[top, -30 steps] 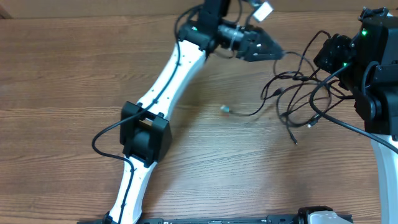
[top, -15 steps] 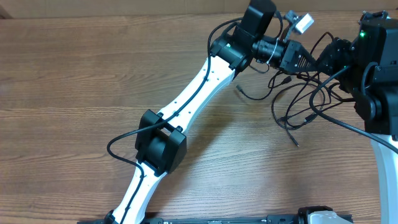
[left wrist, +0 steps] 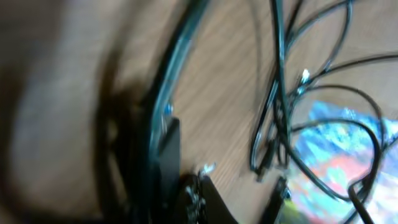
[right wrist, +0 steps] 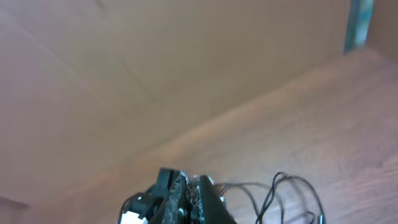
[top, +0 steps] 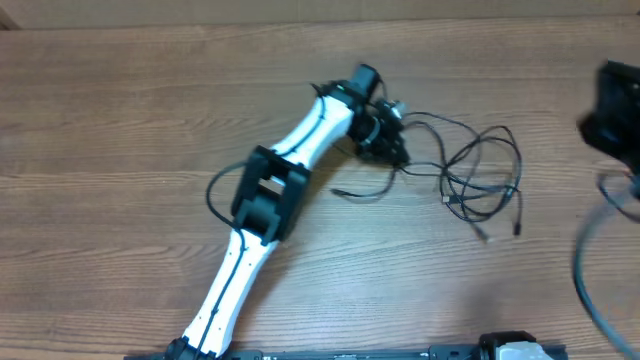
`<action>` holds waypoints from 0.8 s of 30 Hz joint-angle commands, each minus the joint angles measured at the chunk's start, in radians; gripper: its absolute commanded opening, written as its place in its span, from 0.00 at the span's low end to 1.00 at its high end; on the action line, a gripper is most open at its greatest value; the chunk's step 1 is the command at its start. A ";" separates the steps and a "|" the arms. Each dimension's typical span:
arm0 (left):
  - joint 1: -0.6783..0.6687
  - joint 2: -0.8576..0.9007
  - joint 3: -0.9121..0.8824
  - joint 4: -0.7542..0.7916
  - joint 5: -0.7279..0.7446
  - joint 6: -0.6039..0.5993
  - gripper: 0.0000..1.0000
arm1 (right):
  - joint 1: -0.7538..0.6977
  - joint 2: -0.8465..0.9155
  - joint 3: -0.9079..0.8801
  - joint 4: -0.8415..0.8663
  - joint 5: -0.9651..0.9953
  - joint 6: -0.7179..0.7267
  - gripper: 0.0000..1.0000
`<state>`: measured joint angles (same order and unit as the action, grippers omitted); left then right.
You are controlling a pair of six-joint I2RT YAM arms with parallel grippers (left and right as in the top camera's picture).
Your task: Untangle cables
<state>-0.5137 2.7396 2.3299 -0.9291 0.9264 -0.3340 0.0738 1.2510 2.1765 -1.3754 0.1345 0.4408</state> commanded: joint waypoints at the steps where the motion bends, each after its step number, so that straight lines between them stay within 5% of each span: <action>1: 0.089 -0.051 -0.003 -0.055 -0.142 0.091 0.04 | 0.004 0.010 0.013 -0.043 -0.004 -0.019 0.04; 10: 0.162 -0.357 -0.003 -0.103 -0.188 0.125 0.04 | 0.004 0.139 -0.207 -0.077 0.000 0.106 0.04; 15: 0.168 -0.501 -0.003 -0.150 -0.334 0.125 0.04 | 0.004 0.212 -0.388 0.015 -0.001 0.166 0.05; 16: 0.168 -0.518 -0.003 -0.167 -0.364 0.125 0.04 | 0.004 0.227 -0.417 0.039 -0.001 0.167 0.13; 18: 0.167 -0.539 -0.003 -0.200 -0.411 0.126 0.04 | 0.003 0.256 -0.466 0.082 0.003 0.185 0.72; 19: 0.166 -0.543 -0.003 -0.217 -0.426 0.126 0.04 | 0.000 0.272 -0.485 0.103 0.005 0.184 0.83; 24: 0.166 -0.541 -0.004 -0.269 -0.484 0.129 0.04 | -0.042 0.360 -0.543 0.177 0.004 0.204 0.81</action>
<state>-0.3405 2.1643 2.3371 -1.1824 0.5316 -0.2283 0.0647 1.5707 1.6600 -1.2236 0.1337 0.6109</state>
